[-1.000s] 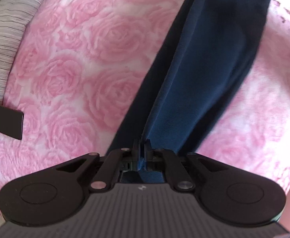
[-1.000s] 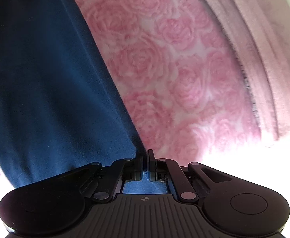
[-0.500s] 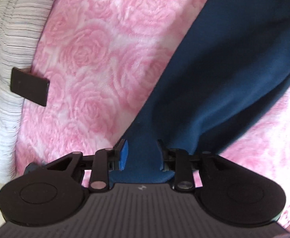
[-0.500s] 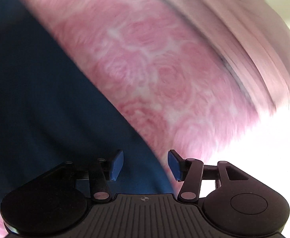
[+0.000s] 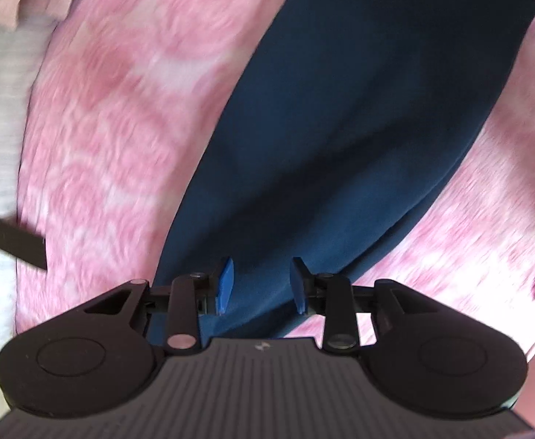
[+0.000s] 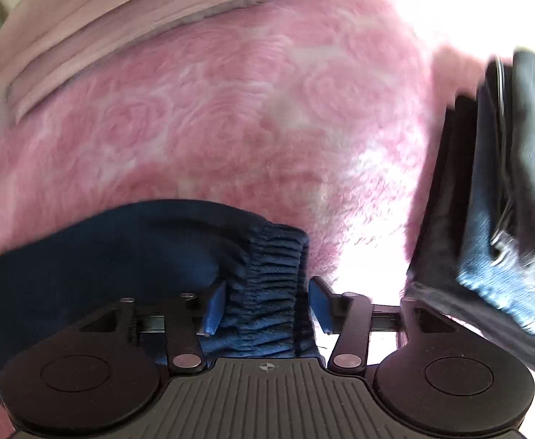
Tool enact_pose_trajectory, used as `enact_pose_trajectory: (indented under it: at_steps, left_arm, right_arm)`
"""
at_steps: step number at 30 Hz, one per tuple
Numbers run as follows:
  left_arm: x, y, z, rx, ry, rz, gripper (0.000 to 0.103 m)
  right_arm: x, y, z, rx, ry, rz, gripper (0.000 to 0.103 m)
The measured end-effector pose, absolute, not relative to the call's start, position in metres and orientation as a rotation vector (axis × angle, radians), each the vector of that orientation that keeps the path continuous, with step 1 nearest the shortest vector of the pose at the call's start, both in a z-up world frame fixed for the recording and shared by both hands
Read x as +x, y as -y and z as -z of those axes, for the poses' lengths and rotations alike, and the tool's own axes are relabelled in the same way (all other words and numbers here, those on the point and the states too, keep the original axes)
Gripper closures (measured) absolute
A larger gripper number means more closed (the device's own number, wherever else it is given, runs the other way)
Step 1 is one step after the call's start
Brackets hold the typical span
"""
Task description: Fold clothes
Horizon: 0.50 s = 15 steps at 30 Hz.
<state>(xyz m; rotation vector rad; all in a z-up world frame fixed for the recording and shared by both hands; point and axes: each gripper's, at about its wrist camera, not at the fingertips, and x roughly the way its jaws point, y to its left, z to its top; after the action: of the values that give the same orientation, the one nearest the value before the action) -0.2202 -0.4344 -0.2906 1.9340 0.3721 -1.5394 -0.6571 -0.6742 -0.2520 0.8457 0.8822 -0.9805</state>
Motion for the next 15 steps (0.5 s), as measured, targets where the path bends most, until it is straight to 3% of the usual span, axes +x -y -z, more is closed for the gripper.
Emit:
enact_pose_trajectory:
  at_steps: [8, 10, 12, 15]
  left_arm:
    - [-0.246, 0.437, 0.285, 1.948, -0.348, 1.541, 0.074]
    - [-0.247, 0.433, 0.284, 1.955, -0.349, 1.535, 0.073]
    - [-0.247, 0.426, 0.281, 1.952, -0.356, 1.53, 0.073]
    - [-0.245, 0.415, 0.279, 1.937, -0.384, 1.515, 0.072]
  right_arm:
    - [-0.65, 0.687, 0.26, 0.723, -0.919, 0.918, 0.071]
    - [-0.654, 0.692, 0.27, 0.752, -0.924, 0.904, 0.067]
    - [-0.657, 0.689, 0.259, 0.729, -0.888, 0.922, 0.056]
    - [-0.658, 0.669, 0.238, 0.656, -0.841, 0.972, 0.056]
